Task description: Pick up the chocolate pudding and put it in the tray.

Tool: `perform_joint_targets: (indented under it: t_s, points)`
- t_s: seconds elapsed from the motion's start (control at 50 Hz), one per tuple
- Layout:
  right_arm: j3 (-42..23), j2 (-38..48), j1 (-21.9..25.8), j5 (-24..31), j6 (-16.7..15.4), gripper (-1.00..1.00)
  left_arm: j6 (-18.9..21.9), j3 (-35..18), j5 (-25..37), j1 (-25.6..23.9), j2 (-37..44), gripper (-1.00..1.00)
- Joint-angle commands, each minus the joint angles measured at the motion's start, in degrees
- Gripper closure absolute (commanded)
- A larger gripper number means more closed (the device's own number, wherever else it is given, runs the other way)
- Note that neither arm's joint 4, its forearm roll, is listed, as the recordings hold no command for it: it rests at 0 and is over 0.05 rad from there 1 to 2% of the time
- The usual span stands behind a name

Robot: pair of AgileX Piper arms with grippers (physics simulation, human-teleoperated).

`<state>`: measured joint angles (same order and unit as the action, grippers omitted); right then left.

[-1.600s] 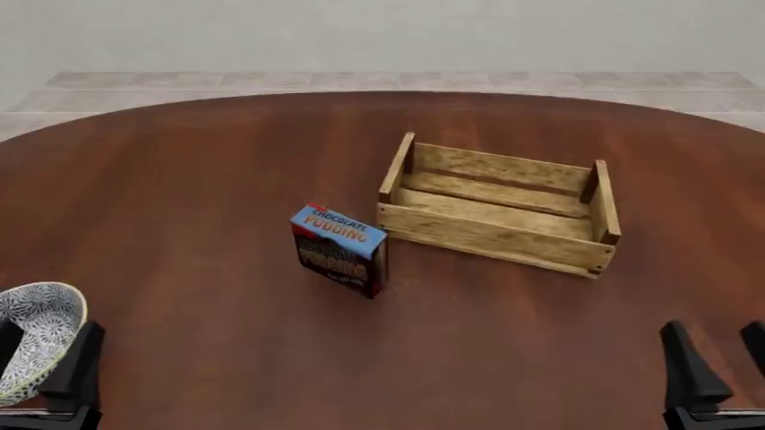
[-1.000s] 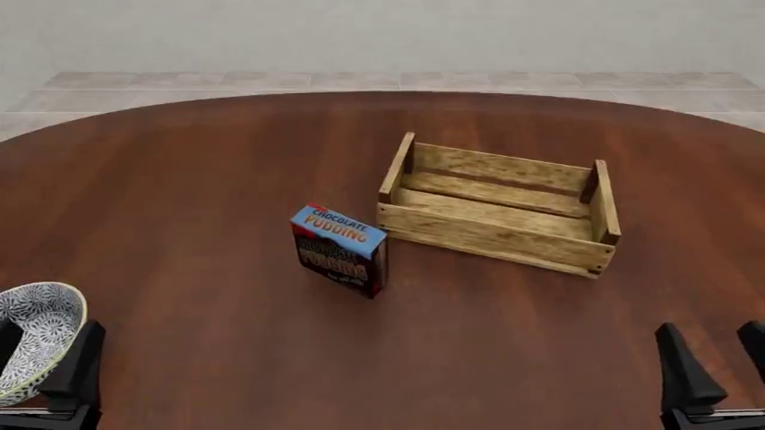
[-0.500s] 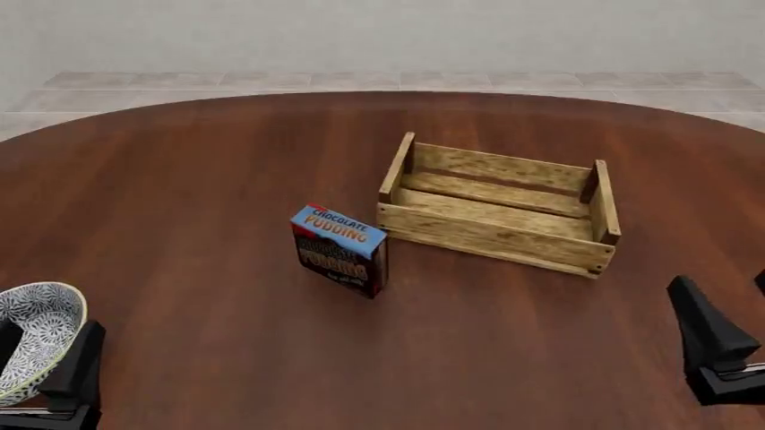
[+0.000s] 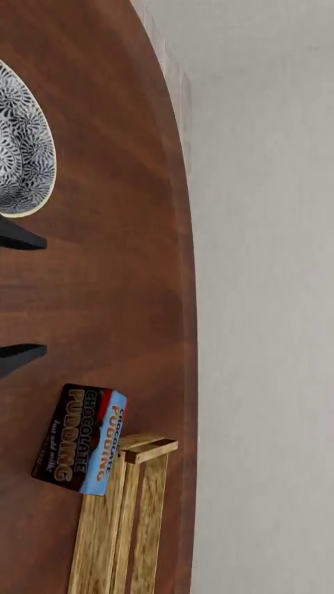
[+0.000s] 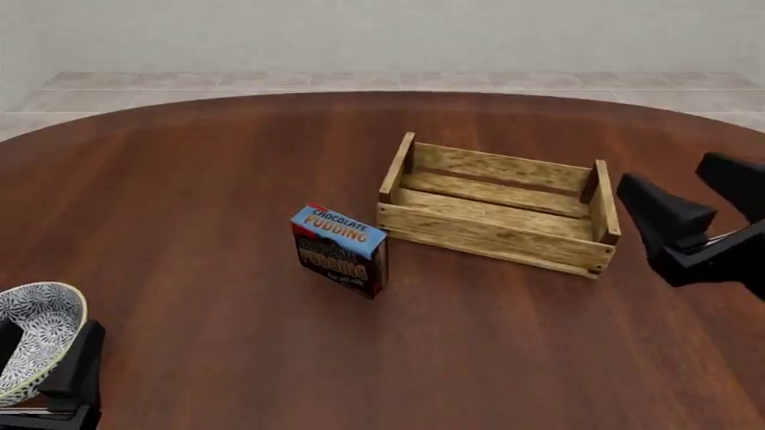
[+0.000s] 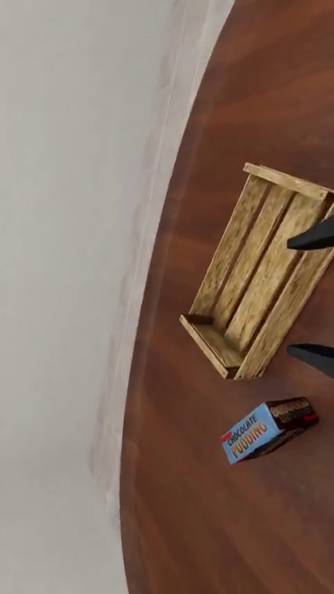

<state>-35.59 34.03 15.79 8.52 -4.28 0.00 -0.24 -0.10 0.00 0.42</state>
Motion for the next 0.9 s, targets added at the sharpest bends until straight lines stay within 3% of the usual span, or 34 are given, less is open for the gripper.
perform_joint_targets:
  t_s: [0.02,0.08,0.1,0.2,0.26,0.3,0.32,0.34,0.5,0.9]
  points:
    - [-10.89,12.10,7.69,1.01,-4.09,-1.00,0.00,0.00,0.00,0.00,0.00,-1.00]
    - [-12.82,13.55,7.30,1.13,-3.24,-1.00,0.00,0.00,0.00,0.00,0.00,-1.00]
    - [-13.85,14.83,8.64,0.42,-5.84,-1.00,0.00,0.00,0.00,0.00,0.00,-1.00]
    - [-16.65,18.37,9.30,0.41,-4.62,-1.00,0.00,0.00,0.00,0.00,0.00,-1.00]
    - [-18.44,21.55,10.72,0.39,-6.29,-1.00,0.00,0.00,0.00,0.00,0.00,-1.00]
    - [-20.19,23.40,10.62,0.72,-5.15,-1.00,0.00,0.00,0.00,0.00,0.00,-1.00]
    - [-20.78,24.29,11.34,0.99,-6.28,-1.00,0.00,0.00,0.00,0.00,0.00,-1.00]
    - [-22.12,25.83,11.36,1.74,-4.91,-1.00,0.00,0.00,0.00,0.00,0.00,-1.00]
    - [-26.98,32.17,12.37,2.93,-6.10,-1.00,0.00,0.00,0.00,0.00,0.00,-1.00]
    - [-32.93,41.21,18.54,5.10,-6.85,-1.00,0.00,0.00,0.00,0.00,0.00,-1.00]
